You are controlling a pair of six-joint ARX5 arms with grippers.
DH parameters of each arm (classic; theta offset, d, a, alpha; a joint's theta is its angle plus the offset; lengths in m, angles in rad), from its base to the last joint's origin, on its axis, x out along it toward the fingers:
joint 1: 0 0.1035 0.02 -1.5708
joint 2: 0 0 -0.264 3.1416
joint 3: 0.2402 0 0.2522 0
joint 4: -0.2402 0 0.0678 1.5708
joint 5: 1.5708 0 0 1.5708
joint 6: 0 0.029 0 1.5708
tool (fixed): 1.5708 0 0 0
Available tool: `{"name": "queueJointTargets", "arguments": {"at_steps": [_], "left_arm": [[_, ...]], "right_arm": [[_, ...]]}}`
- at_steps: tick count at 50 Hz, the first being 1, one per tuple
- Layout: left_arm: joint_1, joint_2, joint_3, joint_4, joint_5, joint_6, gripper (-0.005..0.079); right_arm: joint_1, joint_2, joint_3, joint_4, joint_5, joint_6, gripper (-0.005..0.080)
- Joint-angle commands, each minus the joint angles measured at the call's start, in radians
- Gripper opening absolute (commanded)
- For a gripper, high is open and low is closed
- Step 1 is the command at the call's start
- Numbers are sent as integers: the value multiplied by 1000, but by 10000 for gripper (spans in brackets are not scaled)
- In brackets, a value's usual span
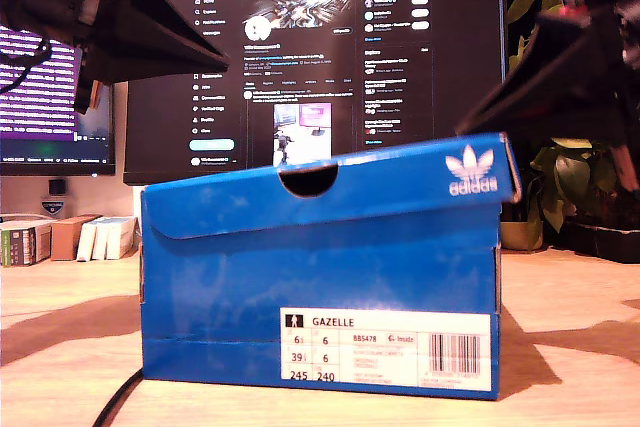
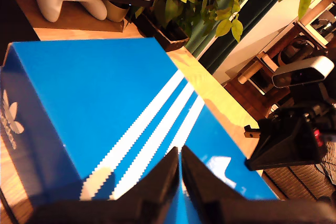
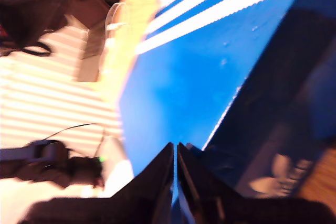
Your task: Close the blue shoebox by pushing the lid with your left arm and holding the box in place with your right arm
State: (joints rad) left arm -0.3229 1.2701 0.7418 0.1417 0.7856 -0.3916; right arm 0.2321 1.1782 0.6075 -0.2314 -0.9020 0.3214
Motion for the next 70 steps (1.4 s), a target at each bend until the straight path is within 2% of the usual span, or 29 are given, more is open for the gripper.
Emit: {"name": "queueJointTargets", "arguments": {"at_steps": [1,19,27,32,36,44,51,59,63,67,68,70], "left_arm": [[11,3,-1,8,6,6,-18],[13,3,-1,0,18,32,-18],[27,-13,-1,-20,2,79,-18],[51,-69,-1,-37,-72,101,-18],[76,-130,-1,-77,-135,164,-18],[159,-248,-1,-192,-201,271,-18],[221,-329,-1,-203,-203,278,-18],[250,-389,6,-185,-205,261,-18],[261,-421,8,-211,-241,261,-18],[271,-450,8,-281,-332,274,-18],[272,-457,8,-306,-346,319,-18],[273,-464,8,-346,-366,333,-18]], "right_arm": [[18,3,5,-17,25,-13,-11],[111,3,5,-100,208,-95,-11],[137,-5,7,-42,214,-133,-11],[125,-24,23,-2,248,-137,-11],[110,-51,37,4,318,-170,-11],[63,-122,45,3,469,-255,-11],[18,-167,45,37,502,-270,-11],[7,-174,56,96,505,-259,-11],[4,-181,57,122,557,-270,-11],[-5,-201,57,131,656,-309,-11],[-8,-206,57,132,669,-359,-11],[-14,-218,57,132,693,-375,-11]]}}
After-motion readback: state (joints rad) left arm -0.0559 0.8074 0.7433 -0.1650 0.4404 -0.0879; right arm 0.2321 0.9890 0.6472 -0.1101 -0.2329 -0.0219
